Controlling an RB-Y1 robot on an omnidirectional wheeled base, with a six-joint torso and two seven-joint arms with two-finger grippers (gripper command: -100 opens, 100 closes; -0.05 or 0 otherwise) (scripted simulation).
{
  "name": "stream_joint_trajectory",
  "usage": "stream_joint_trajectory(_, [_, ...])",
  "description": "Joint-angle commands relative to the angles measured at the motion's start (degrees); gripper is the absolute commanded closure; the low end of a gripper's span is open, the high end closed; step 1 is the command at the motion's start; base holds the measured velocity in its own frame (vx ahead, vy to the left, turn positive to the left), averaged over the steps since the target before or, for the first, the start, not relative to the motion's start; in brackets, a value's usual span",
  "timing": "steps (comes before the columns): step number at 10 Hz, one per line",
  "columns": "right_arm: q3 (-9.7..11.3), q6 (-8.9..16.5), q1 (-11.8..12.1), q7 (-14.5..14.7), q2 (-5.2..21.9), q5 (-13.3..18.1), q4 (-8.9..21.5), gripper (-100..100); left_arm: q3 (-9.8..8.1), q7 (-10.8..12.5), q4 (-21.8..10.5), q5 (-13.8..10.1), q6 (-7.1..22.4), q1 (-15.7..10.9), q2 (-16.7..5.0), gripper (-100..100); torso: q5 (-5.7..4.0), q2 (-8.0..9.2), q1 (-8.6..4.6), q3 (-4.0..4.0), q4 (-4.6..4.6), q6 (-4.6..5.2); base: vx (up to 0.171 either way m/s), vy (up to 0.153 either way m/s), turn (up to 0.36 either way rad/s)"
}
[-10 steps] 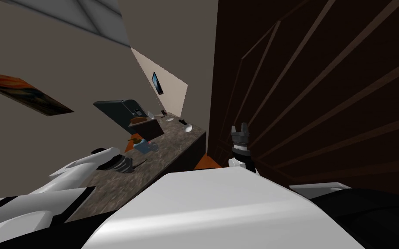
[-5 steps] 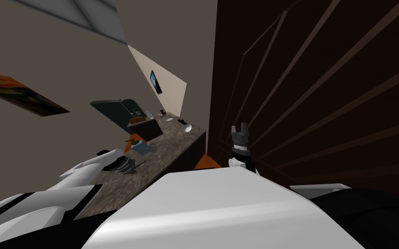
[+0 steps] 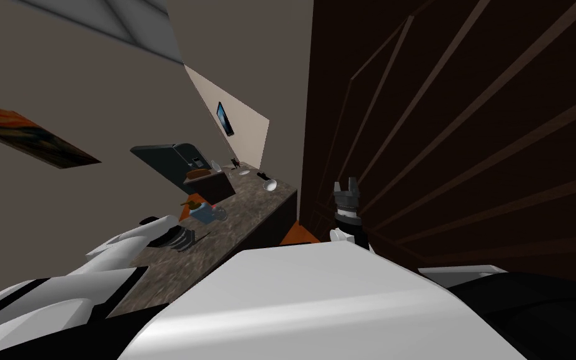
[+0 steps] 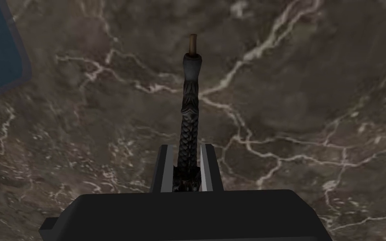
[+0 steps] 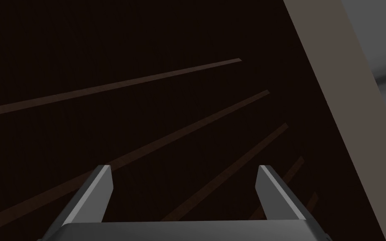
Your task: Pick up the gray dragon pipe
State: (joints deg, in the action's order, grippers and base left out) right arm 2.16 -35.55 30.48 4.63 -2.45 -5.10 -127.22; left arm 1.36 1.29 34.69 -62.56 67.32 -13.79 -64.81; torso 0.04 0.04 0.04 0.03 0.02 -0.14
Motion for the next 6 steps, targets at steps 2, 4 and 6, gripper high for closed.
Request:
stream_joint_trajectory(2, [0.00,0.00,0.00,0.00,0.00,0.00,0.00,0,-0.43,0.93,1.58,-0.04,0.09,1.08,-0.09,100,0.00,0.00,0.00,0.00,0.00,0.00,0.000,0.000,0.000])
stream_joint_trajectory(4, [0.00,0.00,0.00,0.00,0.00,0.00,0.00,0,-0.15,1.04,2.63,-1.66,2.41,0.93,-2.76,100,-0.07,0.01,-0.04,0.02,0.03,-0.01,0.008,-0.009,0.028])
stream_joint_trajectory(6, [0.00,0.00,0.00,0.00,0.00,0.00,0.00,0,0.08,0.29,0.94,-1.15,1.88,-0.20,-2.20,0,-0.01,0.02,-0.06,0.01,0.01,0.00,0.002,-0.002,0.006])
